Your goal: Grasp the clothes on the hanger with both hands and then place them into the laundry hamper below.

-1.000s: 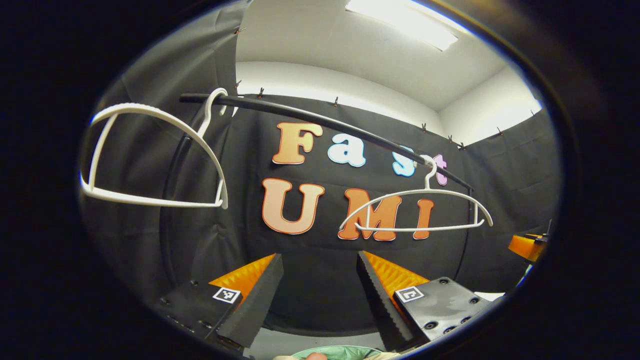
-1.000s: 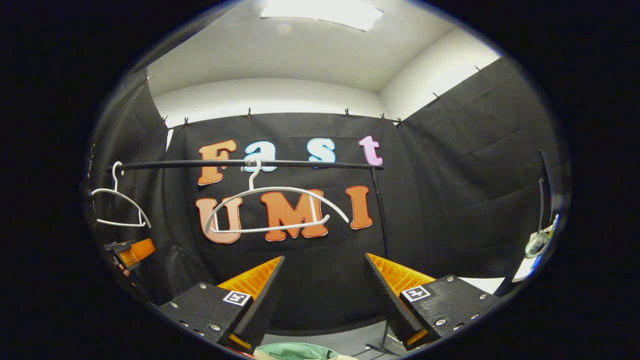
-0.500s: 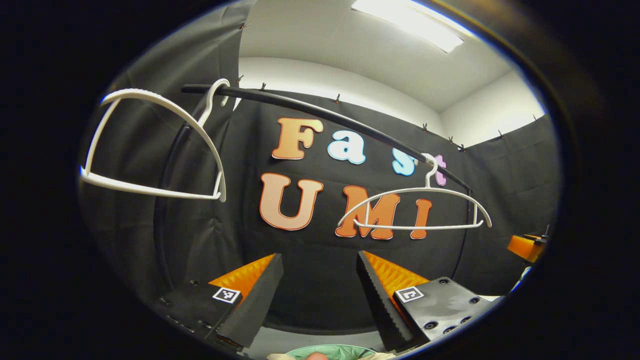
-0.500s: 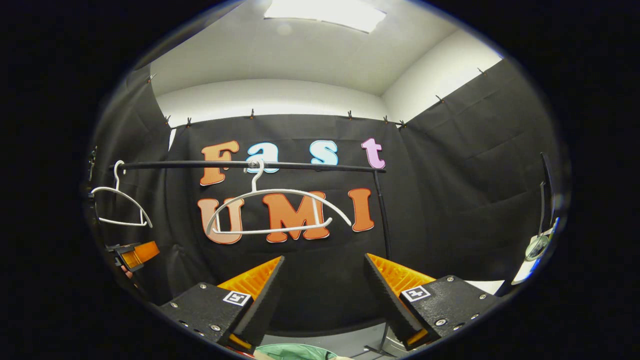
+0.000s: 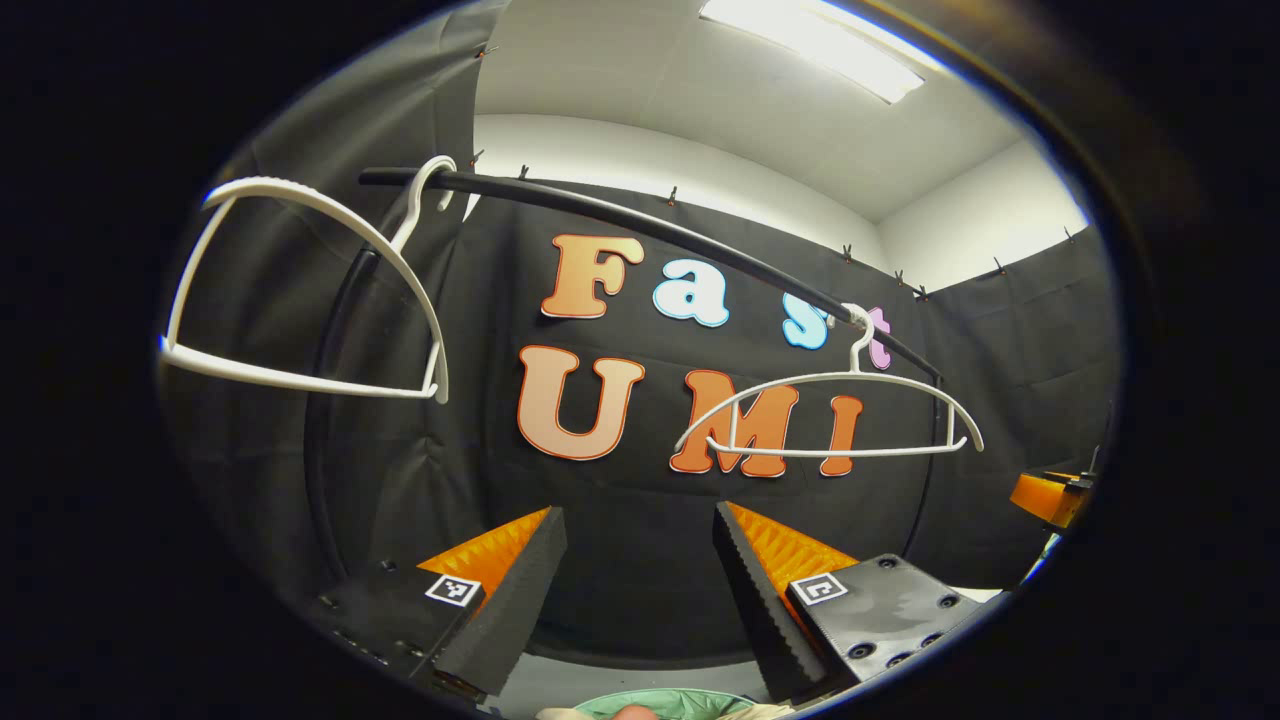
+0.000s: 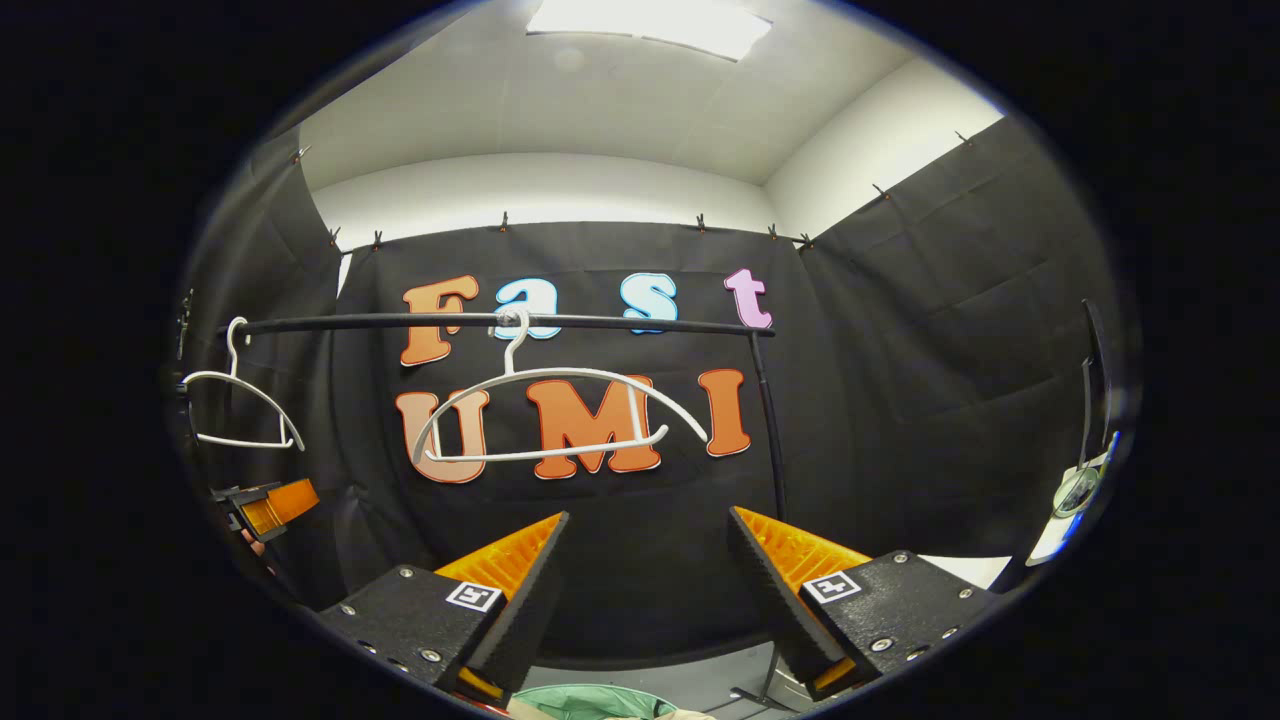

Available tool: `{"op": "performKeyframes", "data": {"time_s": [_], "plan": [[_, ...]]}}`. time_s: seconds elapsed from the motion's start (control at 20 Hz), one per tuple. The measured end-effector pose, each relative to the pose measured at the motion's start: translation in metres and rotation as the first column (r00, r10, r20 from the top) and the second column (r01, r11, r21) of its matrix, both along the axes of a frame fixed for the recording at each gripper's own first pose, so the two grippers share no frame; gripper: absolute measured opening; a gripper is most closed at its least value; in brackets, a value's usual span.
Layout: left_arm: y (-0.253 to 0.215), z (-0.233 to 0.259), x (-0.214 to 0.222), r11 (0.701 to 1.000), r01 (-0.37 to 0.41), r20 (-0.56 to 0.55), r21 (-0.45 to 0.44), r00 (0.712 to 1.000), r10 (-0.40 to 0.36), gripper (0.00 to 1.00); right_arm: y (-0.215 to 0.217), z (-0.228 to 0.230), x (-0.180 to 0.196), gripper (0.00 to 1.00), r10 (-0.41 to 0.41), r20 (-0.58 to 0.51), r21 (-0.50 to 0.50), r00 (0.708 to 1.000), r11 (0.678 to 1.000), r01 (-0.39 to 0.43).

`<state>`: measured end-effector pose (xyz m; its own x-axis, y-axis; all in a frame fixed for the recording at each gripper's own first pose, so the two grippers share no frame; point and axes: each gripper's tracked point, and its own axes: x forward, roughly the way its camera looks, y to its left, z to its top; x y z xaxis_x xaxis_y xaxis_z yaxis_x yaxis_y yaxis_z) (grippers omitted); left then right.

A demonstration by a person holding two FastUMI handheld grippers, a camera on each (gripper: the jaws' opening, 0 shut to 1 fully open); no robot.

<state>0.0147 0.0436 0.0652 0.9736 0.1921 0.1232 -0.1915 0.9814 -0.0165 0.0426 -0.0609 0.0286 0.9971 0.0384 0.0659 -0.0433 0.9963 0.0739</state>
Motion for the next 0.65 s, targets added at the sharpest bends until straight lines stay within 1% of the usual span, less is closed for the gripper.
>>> {"op": "performKeyframes", "data": {"time_s": [0.05,0.15,0.2,0.25,0.3,0.35,0.65], "plan": [[-0.0003,-0.0007,-0.0002,1.0,0.001,-0.002,0.001,1.0,-0.001,0.97,-0.0004,0.0,-0.0006,0.94,-0.003,-0.001,-0.001,1.0,1.0,0.003],[0.0008,-0.0002,-0.0015,1.0,0.0,-0.003,0.005,1.0,0.0,0.97,-0.0012,-0.0003,0.0002,0.94,-0.005,-0.004,-0.002,1.0,1.0,0.005],[0.0007,-0.0009,-0.0019,1.0,0.001,-0.005,0.006,1.0,-0.001,1.0,-0.0011,-0.0009,-0.0004,0.94,-0.005,-0.006,-0.001,1.0,1.0,0.005],[0.0003,-0.0015,-0.0015,1.0,0.004,-0.006,0.006,1.0,-0.004,0.96,-0.0002,-0.0017,-0.0014,0.94,-0.005,-0.006,0.0,1.0,1.0,0.005],[-0.0011,-0.0013,-0.0023,1.0,0.006,-0.007,0.008,1.0,-0.006,1.0,0.0,-0.0017,-0.0016,0.94,-0.004,-0.008,-0.001,1.0,1.0,0.004],[-0.0008,-0.0014,-0.0035,1.0,0.006,-0.007,0.01,1.0,-0.006,0.97,0.0003,-0.003,-0.0025,0.94,-0.003,-0.011,-0.002,1.0,1.0,0.003],[0.0003,-0.0028,-0.0087,1.0,0.001,-0.012,0.011,1.0,-0.001,0.97,0.0029,-0.0082,-0.006,0.94,0.008,-0.026,-0.004,1.0,1.0,-0.008]]}}
